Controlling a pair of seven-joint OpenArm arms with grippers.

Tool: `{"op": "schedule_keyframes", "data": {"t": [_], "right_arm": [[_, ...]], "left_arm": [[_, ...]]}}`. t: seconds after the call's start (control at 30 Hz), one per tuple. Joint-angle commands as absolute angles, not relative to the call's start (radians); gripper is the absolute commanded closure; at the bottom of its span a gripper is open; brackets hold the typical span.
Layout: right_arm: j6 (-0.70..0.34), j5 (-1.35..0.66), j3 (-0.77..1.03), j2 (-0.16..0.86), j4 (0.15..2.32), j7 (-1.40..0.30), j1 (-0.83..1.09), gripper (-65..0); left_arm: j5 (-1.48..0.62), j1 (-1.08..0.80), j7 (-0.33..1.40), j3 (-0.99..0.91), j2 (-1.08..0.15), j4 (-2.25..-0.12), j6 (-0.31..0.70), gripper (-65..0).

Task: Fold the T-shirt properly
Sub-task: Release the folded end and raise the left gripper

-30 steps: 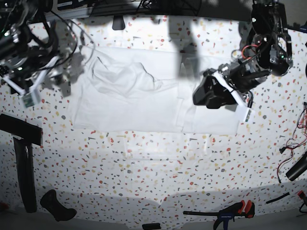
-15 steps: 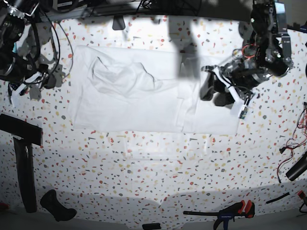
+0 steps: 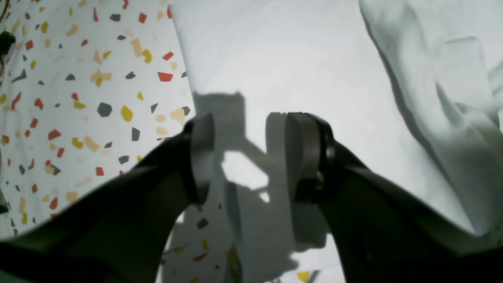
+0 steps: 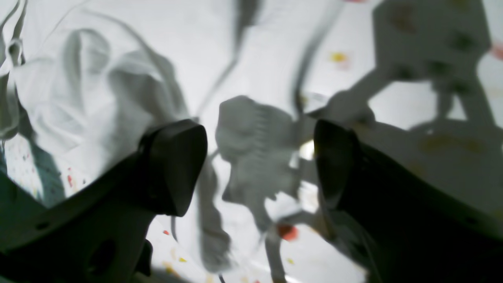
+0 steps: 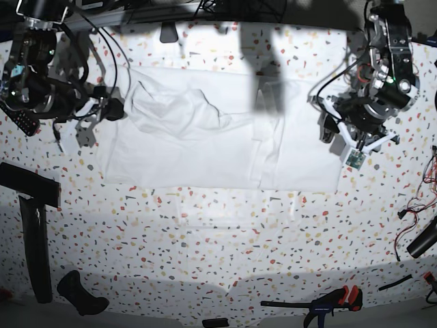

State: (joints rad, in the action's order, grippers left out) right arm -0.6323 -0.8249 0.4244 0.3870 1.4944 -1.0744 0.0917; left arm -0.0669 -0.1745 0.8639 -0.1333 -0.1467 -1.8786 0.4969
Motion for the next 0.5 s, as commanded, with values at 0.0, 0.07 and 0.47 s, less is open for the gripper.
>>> {"op": "schedule_keyframes", "data": {"t": [0.0, 0.07, 0.47], "right_arm": [[-0.628, -0.845, 0.420, 0.395, 1.509, -1.044, 0.080, -45.3], [-0.628, -0.845, 0.407, 0.377, 1.509, -1.031, 0.078, -45.3], [-0.628, -0.841, 0.403, 0.255, 1.510, -1.044, 0.063, -22.7]], "left_arm": [[-0.070, -0.164, 0.843, -0.136, -0.151, -1.897, 0.493, -28.2], [-0.071, -0.164, 0.843, -0.136, -0.151, -1.897, 0.493, -28.2], [-0.083, -0.216, 0.830, -0.136, -0.151, -1.896, 0.493, -28.2]]}}
